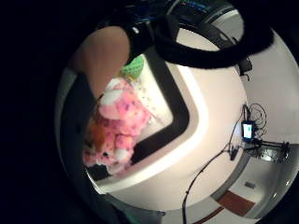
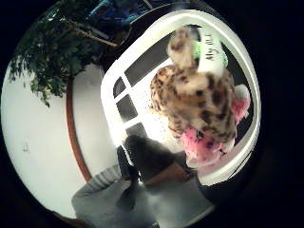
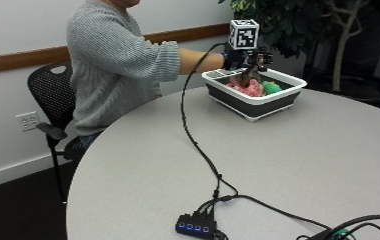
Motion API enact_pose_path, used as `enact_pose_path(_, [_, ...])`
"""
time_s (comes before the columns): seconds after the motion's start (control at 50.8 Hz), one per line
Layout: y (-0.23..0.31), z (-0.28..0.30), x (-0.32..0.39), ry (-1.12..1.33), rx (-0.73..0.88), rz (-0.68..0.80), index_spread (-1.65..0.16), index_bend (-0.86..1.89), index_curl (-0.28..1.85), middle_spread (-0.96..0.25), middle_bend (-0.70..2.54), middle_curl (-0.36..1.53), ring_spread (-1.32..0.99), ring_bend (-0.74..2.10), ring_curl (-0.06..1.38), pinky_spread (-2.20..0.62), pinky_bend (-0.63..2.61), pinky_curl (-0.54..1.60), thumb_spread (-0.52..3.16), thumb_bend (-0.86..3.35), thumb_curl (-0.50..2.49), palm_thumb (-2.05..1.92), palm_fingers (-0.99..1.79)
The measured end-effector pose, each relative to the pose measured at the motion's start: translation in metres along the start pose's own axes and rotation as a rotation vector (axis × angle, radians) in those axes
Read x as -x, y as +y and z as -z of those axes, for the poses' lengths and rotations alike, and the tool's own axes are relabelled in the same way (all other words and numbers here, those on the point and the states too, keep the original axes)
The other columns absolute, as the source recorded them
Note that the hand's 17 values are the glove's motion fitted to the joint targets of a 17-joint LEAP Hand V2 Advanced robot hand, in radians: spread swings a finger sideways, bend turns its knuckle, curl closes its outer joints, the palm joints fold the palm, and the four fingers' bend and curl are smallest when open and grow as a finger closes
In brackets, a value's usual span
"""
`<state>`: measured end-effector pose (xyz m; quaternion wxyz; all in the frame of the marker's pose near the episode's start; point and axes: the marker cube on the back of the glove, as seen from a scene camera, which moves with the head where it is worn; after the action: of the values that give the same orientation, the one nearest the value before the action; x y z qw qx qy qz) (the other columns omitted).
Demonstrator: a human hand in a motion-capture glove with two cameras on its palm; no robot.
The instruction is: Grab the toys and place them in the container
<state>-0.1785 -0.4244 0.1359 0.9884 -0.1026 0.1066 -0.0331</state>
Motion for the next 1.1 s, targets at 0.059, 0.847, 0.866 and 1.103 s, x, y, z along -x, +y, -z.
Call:
enact_pose_path(0.059, [0.009,0.006,0.009,-0.121,-0.006,0.142,-0.28,0.11,0.22,-0.13,0.1,0.49,-0.11,0.27,0.32,-0.03,1.16,0.4,1.02,-0.09,0.41,-0.11,-0.3])
enact_pose_path(0.847, [0.335,-0.021,-0.212,-0.223,-0.112,-0.231,-0.31,0.18,0.31,-0.11,0.15,0.3,-0.07,0.18,0.29,0.06,0.89,0.31,1.11,-0.09,0.17,-0.13,-0.08])
enact_pose_path(0.866, [0.345,-0.025,-0.208,-0.223,-0.109,-0.225,-0.31,0.18,0.31,-0.11,0.15,0.3,-0.08,0.18,0.29,0.06,0.89,0.31,1.12,-0.09,0.16,-0.13,-0.08])
enact_pose_path(1.103, [0.46,-0.079,-0.156,-0.264,-0.121,-0.22,-0.32,0.2,0.34,-0.12,0.18,0.3,-0.08,0.18,0.29,0.06,0.85,0.3,1.14,-0.08,0.14,-0.12,-0.03])
